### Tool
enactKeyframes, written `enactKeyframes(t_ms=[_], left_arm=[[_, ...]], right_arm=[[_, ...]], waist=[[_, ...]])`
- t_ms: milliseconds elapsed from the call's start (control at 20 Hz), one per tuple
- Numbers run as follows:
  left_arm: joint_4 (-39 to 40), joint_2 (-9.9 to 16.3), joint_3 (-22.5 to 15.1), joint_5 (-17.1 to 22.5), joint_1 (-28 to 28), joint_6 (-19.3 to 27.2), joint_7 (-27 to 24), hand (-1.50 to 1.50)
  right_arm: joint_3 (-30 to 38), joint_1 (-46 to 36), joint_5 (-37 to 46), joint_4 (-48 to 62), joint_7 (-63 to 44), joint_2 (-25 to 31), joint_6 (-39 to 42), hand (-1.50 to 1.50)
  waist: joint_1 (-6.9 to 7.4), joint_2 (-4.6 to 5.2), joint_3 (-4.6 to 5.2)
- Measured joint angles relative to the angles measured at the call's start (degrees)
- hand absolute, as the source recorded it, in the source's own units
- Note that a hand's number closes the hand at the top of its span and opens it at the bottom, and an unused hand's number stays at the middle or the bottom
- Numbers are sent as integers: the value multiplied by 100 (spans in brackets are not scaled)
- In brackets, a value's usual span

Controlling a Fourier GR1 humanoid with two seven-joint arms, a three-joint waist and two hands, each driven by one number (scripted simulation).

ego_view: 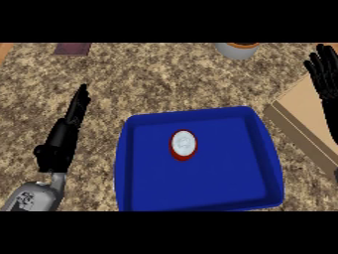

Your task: Pick the can from the tray and place it in the cardboard box

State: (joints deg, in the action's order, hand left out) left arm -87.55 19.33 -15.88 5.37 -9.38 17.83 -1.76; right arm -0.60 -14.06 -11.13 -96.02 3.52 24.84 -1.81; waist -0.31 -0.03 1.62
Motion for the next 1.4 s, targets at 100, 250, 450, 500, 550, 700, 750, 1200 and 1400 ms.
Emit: enactKeyframes(t_ms=[100,250,450,500,550,700,750,1200,1400], left_arm=[[-69,54,157,183,71,-130,77,0],[-194,211,473,609,296,-376,255,0],[-241,299,804,1190,516,-627,625,0],[-242,368,903,1326,545,-726,711,0],[-248,389,964,1404,557,-760,778,0],[-268,493,1197,1687,698,-993,875,0],[-301,553,1285,1771,682,-1047,962,0],[-369,609,1477,1916,823,-1165,1103,0],[-395,624,1488,1925,846,-1208,1141,0]], right_arm=[[-99,-115,-16,18,-86,-50,98,-150],[-443,-295,-151,46,-325,-239,336,-150],[-500,-324,482,107,36,-444,-244,-150],[-551,-274,590,93,294,-634,-411,-150],[-639,-203,702,44,584,-800,-526,-150],[-930,61,1018,-84,1375,-1015,-571,-150],[-1027,106,1149,-188,1500,-1005,-563,-150],[-1970,215,3016,-947,121,203,20,-150],[-2452,-218,3755,-1199,-1209,493,618,-150]], waist=[[38,1,-63],[137,0,-114],[168,-2,-139],[160,0,-146],[143,1,-151],[106,-1,-158],[92,-4,-159],[21,-47,-135],[59,-46,-131]])
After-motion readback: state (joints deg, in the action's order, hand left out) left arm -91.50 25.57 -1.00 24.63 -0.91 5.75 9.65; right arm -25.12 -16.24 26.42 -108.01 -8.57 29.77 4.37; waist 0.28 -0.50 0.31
